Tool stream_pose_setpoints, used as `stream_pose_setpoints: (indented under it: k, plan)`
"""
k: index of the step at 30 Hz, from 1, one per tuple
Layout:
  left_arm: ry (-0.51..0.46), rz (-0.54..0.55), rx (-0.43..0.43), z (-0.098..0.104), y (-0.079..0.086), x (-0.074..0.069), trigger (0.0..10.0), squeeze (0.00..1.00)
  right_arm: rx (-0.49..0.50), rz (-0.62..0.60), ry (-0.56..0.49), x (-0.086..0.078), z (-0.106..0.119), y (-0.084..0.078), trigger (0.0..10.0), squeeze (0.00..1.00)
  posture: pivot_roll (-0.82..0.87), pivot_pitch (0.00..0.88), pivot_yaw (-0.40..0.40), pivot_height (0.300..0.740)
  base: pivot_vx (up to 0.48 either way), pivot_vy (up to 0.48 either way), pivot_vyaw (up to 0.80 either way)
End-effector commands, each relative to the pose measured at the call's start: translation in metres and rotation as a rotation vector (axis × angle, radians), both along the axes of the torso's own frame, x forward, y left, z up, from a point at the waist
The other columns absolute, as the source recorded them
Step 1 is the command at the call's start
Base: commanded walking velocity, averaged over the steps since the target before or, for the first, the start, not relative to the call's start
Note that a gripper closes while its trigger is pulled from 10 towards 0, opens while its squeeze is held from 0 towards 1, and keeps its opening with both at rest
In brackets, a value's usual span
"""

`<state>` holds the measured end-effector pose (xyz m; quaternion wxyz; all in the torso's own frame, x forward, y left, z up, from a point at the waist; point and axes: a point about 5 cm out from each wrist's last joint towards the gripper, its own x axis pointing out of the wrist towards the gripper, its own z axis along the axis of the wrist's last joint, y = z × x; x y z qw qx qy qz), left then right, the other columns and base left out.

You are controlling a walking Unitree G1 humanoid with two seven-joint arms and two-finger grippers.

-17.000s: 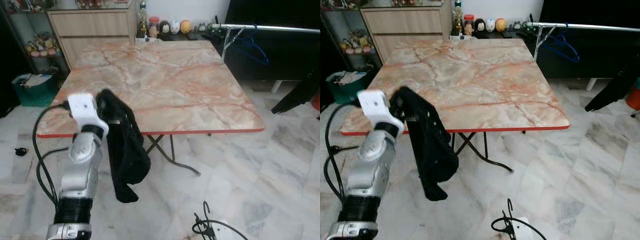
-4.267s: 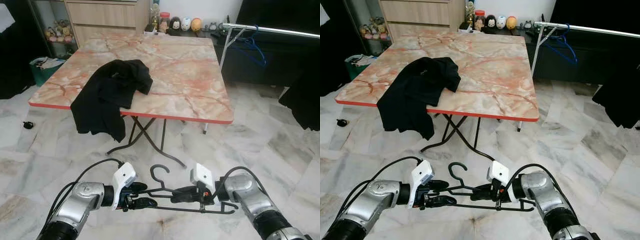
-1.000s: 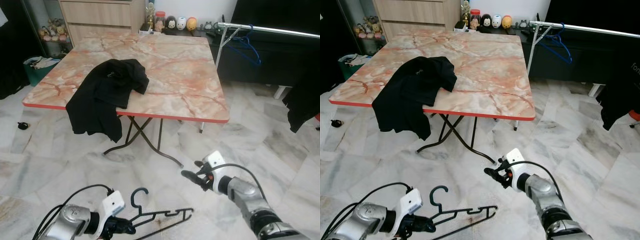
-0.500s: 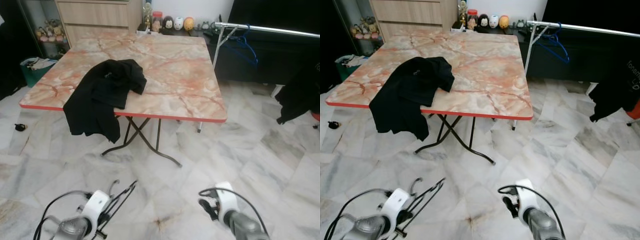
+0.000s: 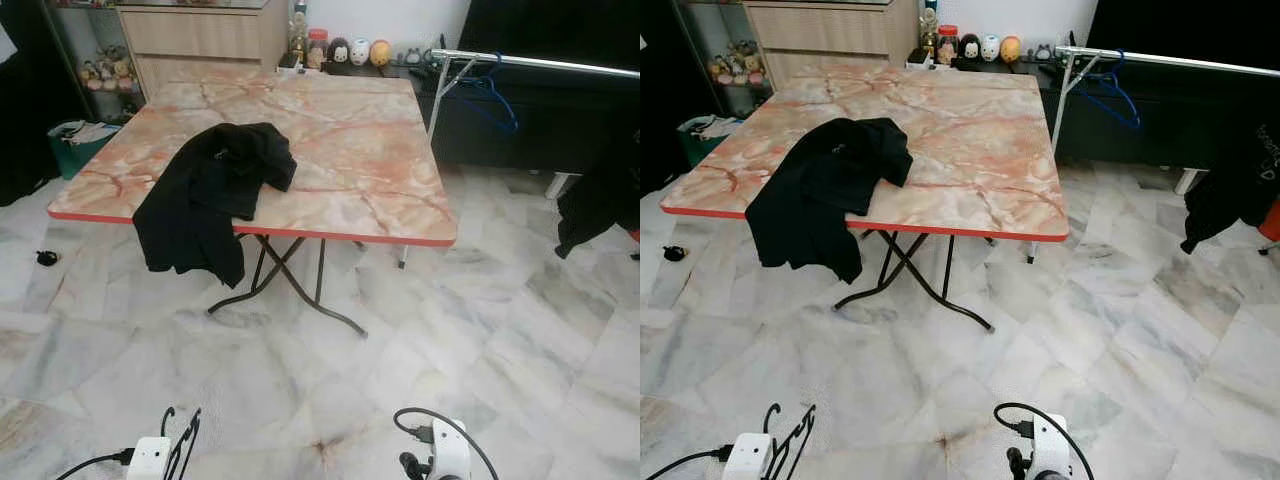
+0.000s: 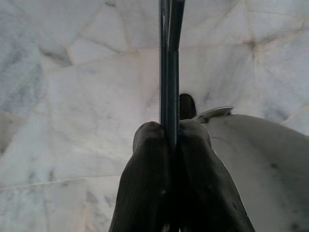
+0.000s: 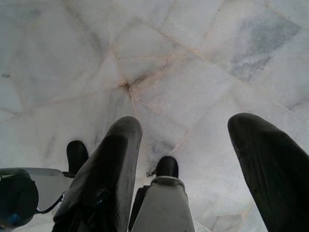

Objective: Hang hanger

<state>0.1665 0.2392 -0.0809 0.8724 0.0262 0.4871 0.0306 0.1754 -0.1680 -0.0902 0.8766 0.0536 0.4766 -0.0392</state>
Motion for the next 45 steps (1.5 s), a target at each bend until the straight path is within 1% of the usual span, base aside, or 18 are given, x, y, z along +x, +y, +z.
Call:
stream_pose_setpoints:
  k: [1,4,6,8,10,15,16,17,20,22,23,25,27,29,33,41,45]
  plan:
    - [0.002,-0.003,-0.002,-0.001,-0.004,0.001,10.0,0.0,-0.007,-0.017,-0.008,-0.001,0.0,-0.001,10.0,0.0,0.0,0.0,-0.005,0.74,0.0,0.0,0.0]
    - [0.008,-0.014,-0.006,-0.001,-0.007,0.002,10.0,0.0,-0.001,-0.029,-0.014,-0.004,-0.001,-0.003,10.0,0.0,-0.01,0.0,0.006,0.74,0.0,0.0,0.0]
    - [0.011,-0.02,-0.008,-0.001,-0.007,0.002,10.0,0.0,0.001,-0.023,-0.016,-0.004,-0.001,-0.001,10.0,0.0,-0.02,0.0,0.012,0.74,0.0,0.0,0.0]
    - [0.028,-0.067,-0.002,-0.002,-0.011,0.002,10.0,0.0,0.01,-0.023,-0.015,-0.005,-0.002,0.002,10.0,0.0,-0.04,0.0,0.028,0.74,0.0,0.0,0.0]
    - [0.031,-0.068,0.002,-0.003,-0.01,0.002,10.0,0.0,0.011,-0.028,-0.015,-0.005,-0.002,0.003,10.0,0.0,-0.04,0.0,0.031,0.74,0.0,0.0,0.0]
    - [0.047,-0.1,0.017,-0.003,-0.01,0.0,10.0,0.0,0.02,-0.051,-0.012,-0.006,-0.003,0.005,10.0,0.0,-0.05,0.0,0.04,0.74,0.0,-0.346,0.0]
    - [0.057,-0.128,0.017,-0.004,-0.012,0.0,10.0,0.0,0.019,-0.055,-0.013,-0.007,-0.003,0.005,10.0,0.0,-0.05,0.0,0.042,0.74,0.0,-0.349,0.0]
    - [0.062,-0.142,0.023,-0.004,-0.012,-0.001,10.0,0.0,0.01,-0.057,-0.012,-0.007,-0.003,0.004,10.0,0.0,-0.05,0.0,0.041,0.74,0.0,-0.341,0.0]
    - [0.062,-0.119,0.015,-0.004,-0.011,-0.002,10.0,0.0,0.001,-0.06,-0.008,-0.007,-0.003,0.003,10.0,0.0,-0.05,0.0,0.041,0.74,0.0,-0.349,0.0]
    - [0.067,-0.139,0.025,-0.005,-0.012,-0.002,10.0,0.0,-0.001,-0.055,-0.008,-0.007,-0.003,0.003,10.0,0.0,-0.05,0.0,0.04,0.74,0.0,-0.347,0.0]
    - [0.071,-0.158,0.031,-0.005,-0.012,-0.003,10.0,0.0,-0.043,-0.027,-0.003,-0.008,-0.003,0.001,10.0,0.0,-0.05,0.0,0.04,0.74,0.0,-0.27,0.0]
    - [0.07,-0.151,0.028,-0.005,-0.013,-0.003,10.0,0.0,-0.073,-0.019,0.003,-0.009,-0.003,-0.001,10.0,0.0,-0.05,0.0,0.038,0.74,0.0,-0.274,0.0]
    - [0.073,-0.149,0.03,-0.006,-0.014,-0.004,10.0,0.0,-0.056,-0.045,0.003,-0.009,-0.004,-0.001,10.0,0.0,-0.05,0.0,0.036,0.74,0.0,-0.277,0.0]
    - [0.084,-0.193,0.045,-0.007,-0.017,-0.005,10.0,0.0,-0.053,-0.031,0.003,-0.009,-0.003,0.0,10.0,0.0,-0.05,0.0,0.036,0.74,0.0,-0.277,0.0]
    - [0.084,-0.18,0.036,-0.008,-0.019,-0.006,10.0,0.0,-0.05,-0.029,0.002,-0.009,-0.003,0.0,10.0,0.0,-0.05,0.0,0.036,0.74,0.0,-0.279,0.0]
    - [0.076,-0.194,0.045,-0.006,-0.021,0.0,10.0,0.0,-0.071,0.009,-0.009,-0.004,-0.001,-0.001,10.0,0.0,-0.04,0.0,0.031,0.74,0.0,-0.293,0.0]
    - [0.075,-0.186,0.042,-0.006,-0.021,0.0,10.0,0.0,-0.07,-0.011,-0.005,-0.006,-0.002,-0.002,10.0,0.0,-0.03,0.0,0.029,0.74,0.0,-0.282,0.0]
